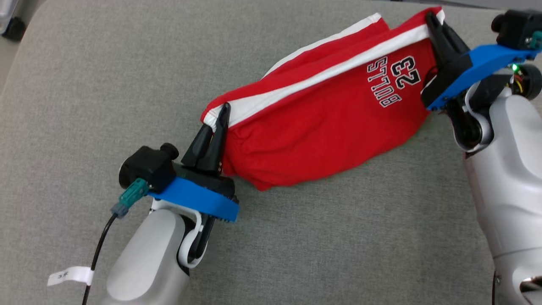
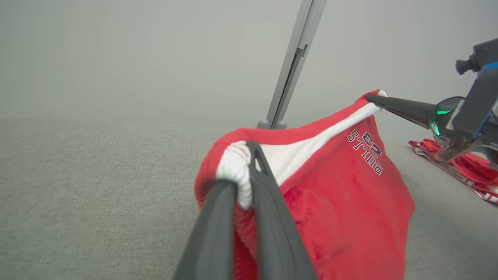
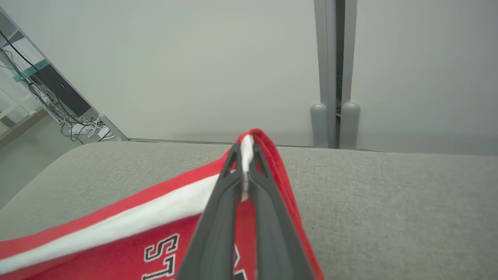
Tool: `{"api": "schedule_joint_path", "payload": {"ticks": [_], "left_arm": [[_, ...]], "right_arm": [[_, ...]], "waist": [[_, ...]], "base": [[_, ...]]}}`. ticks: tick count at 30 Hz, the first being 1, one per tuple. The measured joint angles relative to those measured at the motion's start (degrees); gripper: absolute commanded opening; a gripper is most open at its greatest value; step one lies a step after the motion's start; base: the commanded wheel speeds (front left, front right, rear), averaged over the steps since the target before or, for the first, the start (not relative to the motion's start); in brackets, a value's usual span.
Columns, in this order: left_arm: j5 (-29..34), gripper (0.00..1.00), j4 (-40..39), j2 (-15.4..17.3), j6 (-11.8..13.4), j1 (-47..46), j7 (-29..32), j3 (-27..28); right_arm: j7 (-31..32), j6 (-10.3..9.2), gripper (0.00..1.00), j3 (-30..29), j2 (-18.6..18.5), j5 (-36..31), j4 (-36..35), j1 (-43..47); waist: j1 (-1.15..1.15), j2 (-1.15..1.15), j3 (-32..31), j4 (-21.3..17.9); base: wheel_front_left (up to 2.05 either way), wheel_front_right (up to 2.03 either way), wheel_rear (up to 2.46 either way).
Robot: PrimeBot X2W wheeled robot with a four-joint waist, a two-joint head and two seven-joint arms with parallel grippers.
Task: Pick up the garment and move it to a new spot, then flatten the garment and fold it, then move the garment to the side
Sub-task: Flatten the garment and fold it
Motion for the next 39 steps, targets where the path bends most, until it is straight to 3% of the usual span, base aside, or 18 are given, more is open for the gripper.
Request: {"api": "schedule_joint_path", "payload": {"ticks": [10,11,12,13,14,21,30,39], "left_arm": [[-0.68,0.00,4.78,-1.96,-0.25,-6.28,0.00,-0.66],[-0.78,0.00,5.10,-2.03,-0.26,-6.60,0.00,-0.66],[-0.78,0.40,5.37,-2.11,-0.26,-6.83,0.00,-0.59],[-0.78,0.80,5.60,-2.25,-0.26,-6.87,-0.01,-0.41],[-0.75,1.00,5.94,-2.43,-0.26,-6.88,0.00,-0.34],[0.79,1.00,5.19,-3.13,-0.27,-5.48,0.00,1.52],[3.72,1.00,2.54,-1.35,-0.29,2.80,0.00,4.24],[7.62,1.00,-5.94,-1.24,1.19,9.95,-0.02,14.01]], "right_arm": [[-2.82,0.00,0.00,0.83,0.78,-3.74,15.13,-13.38],[-3.20,0.00,0.30,1.03,1.07,-4.01,16.42,-14.14],[-3.74,0.00,1.00,1.26,1.29,-4.25,17.55,-14.80],[-4.32,0.00,1.00,1.49,1.53,-4.16,18.49,-15.40],[-4.72,0.00,1.00,1.62,1.65,-4.11,19.49,-15.88],[-8.53,0.00,1.00,4.60,1.05,-2.24,23.58,-15.83],[-12.34,0.00,1.00,10.65,-3.23,0.80,24.16,-9.12],[-12.87,0.00,1.00,13.71,-6.84,4.20,25.08,-4.58]], "waist": [[0.00,0.00,6.25,3.76],[0.00,0.00,6.54,3.96],[0.00,0.00,6.77,4.12],[0.00,0.00,6.93,4.23],[0.00,0.00,6.99,4.32],[-0.01,0.00,5.24,4.51],[-0.03,0.00,0.26,3.94],[-0.03,0.00,-2.98,4.03]], "base": [[0.00,0.00,0.00],[0.00,0.00,0.00],[0.00,0.00,0.00],[0.00,0.00,0.00],[0.00,0.00,0.00],[0.00,0.00,0.00],[0.00,0.00,0.00],[0.00,0.00,0.00]]}}
